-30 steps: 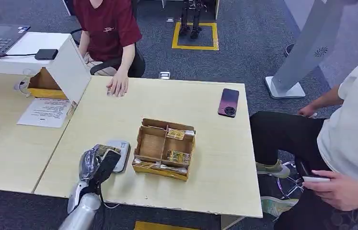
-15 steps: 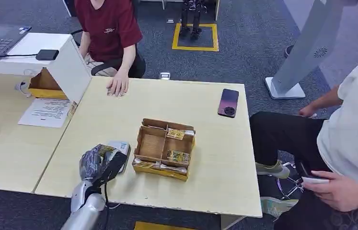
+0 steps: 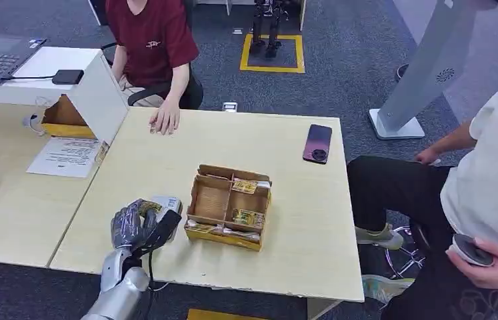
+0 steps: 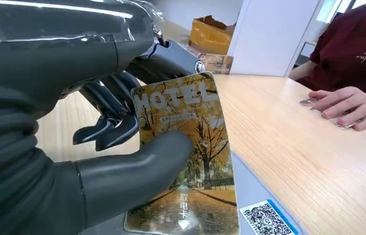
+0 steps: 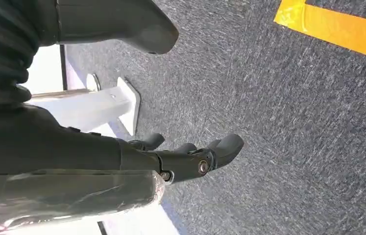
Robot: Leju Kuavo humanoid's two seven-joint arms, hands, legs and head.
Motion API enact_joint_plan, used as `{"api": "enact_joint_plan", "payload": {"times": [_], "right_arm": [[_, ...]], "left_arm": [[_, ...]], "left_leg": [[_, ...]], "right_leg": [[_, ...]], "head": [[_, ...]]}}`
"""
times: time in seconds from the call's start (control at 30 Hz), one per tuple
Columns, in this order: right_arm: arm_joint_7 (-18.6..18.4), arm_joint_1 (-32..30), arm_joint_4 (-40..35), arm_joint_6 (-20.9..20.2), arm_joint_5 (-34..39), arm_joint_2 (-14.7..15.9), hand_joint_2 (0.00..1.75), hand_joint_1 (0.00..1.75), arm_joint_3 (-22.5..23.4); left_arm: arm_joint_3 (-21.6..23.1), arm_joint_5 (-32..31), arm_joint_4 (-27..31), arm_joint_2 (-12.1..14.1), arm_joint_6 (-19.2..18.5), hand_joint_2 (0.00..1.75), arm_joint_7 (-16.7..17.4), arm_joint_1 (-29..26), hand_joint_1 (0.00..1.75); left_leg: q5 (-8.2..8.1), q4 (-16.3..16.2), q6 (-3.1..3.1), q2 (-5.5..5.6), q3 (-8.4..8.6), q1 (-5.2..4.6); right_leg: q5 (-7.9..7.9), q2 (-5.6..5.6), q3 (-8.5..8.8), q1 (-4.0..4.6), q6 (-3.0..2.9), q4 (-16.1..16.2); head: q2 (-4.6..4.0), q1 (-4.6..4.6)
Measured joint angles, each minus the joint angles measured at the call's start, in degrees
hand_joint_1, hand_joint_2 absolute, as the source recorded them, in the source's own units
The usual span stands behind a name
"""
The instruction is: Pass the card to the sensor for recognition and then transmit it.
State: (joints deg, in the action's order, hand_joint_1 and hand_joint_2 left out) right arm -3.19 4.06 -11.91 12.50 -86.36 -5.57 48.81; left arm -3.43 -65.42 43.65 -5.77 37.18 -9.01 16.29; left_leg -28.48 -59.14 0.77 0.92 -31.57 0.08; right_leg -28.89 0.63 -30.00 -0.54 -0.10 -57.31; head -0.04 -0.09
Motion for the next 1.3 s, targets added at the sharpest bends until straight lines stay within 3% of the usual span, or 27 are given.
{"api": "enact_joint_plan", "payload": {"times": [0.27,0.37,0.43,0.5,0.57,0.73,0.87,1.0,1.3], "right_arm": [[0.02,0.0,0.02,0.0,-0.02,-0.04,1.75,0.0,0.07],[0.15,-0.01,0.02,0.0,-0.04,-0.07,1.75,0.0,0.15],[0.37,0.0,0.02,0.0,-0.04,-0.07,1.75,0.0,0.2],[0.46,0.0,0.02,0.0,-0.07,-0.06,1.75,0.0,0.28],[0.46,-0.02,0.0,0.02,-0.09,-0.04,1.75,0.0,0.35],[0.44,-0.04,0.0,0.04,-0.15,-0.04,1.75,0.0,0.39],[0.46,0.0,0.0,0.09,-0.2,-0.05,1.75,0.0,0.39],[0.44,0.05,0.0,0.13,-0.2,-0.07,1.75,0.0,0.39],[0.66,0.22,0.0,0.13,-0.22,-0.06,1.75,0.0,0.39]], "left_arm": [[0.0,0.42,-0.28,0.0,-0.07,1.75,-0.24,0.1,1.75],[-0.28,5.89,-0.28,-0.04,-1.84,1.75,-4.53,-0.02,1.75],[-1.27,14.87,0.35,-0.22,-6.79,1.75,-10.31,-0.26,1.75],[-2.77,26.94,2.92,-0.68,-15.12,1.75,-15.44,-1.31,1.75],[-3.91,36.63,6.68,-1.2,-21.86,1.75,-17.64,-2.9,1.75],[-6.65,51.02,14.98,-1.95,-30.01,1.75,-18.36,-5.14,1.75],[-8.37,57.45,19.49,-1.95,-33.11,1.75,-18.14,-5.14,1.75],[-9.62,60.87,21.55,-1.97,-34.99,1.75,-18.14,-5.14,1.75],[-10.16,62.27,23.17,-1.92,-36.08,1.75,-18.1,-4.94,1.75]], "left_leg": [[0.03,0.0,0.02,0.01,0.0,0.0],[0.03,0.0,0.02,0.01,0.0,0.0],[0.04,0.0,0.02,0.01,0.01,0.0],[0.04,0.0,0.03,0.01,0.0,0.0],[0.06,-0.01,0.05,0.02,-0.12,0.01],[0.07,-0.04,0.08,0.0,-0.34,0.0],[0.07,-0.04,0.08,0.01,-0.36,0.0],[0.07,-0.03,0.08,0.01,-0.4,0.01],[0.07,-0.04,0.08,0.01,-0.41,0.0]], "right_leg": [[0.02,-0.02,0.01,0.0,-0.02,0.0],[0.03,-0.01,0.01,0.0,-0.02,-0.01],[0.03,-0.01,0.0,0.0,-0.02,-0.01],[0.03,-0.01,-0.02,0.0,-0.02,-0.02],[0.03,-0.01,-0.13,0.0,-0.02,-0.02],[0.07,0.01,-0.35,0.0,0.02,-0.02],[0.06,0.0,-0.37,0.0,0.02,-0.01],[0.06,0.0,-0.42,0.0,0.02,-0.01],[0.06,0.0,-0.44,0.0,0.02,-0.01]], "head": [[0.0,0.0],[0.0,0.0],[0.0,0.0],[0.0,-0.02],[0.0,0.0],[0.0,0.0],[0.0,-0.02],[0.0,0.0],[0.0,0.0]]}}
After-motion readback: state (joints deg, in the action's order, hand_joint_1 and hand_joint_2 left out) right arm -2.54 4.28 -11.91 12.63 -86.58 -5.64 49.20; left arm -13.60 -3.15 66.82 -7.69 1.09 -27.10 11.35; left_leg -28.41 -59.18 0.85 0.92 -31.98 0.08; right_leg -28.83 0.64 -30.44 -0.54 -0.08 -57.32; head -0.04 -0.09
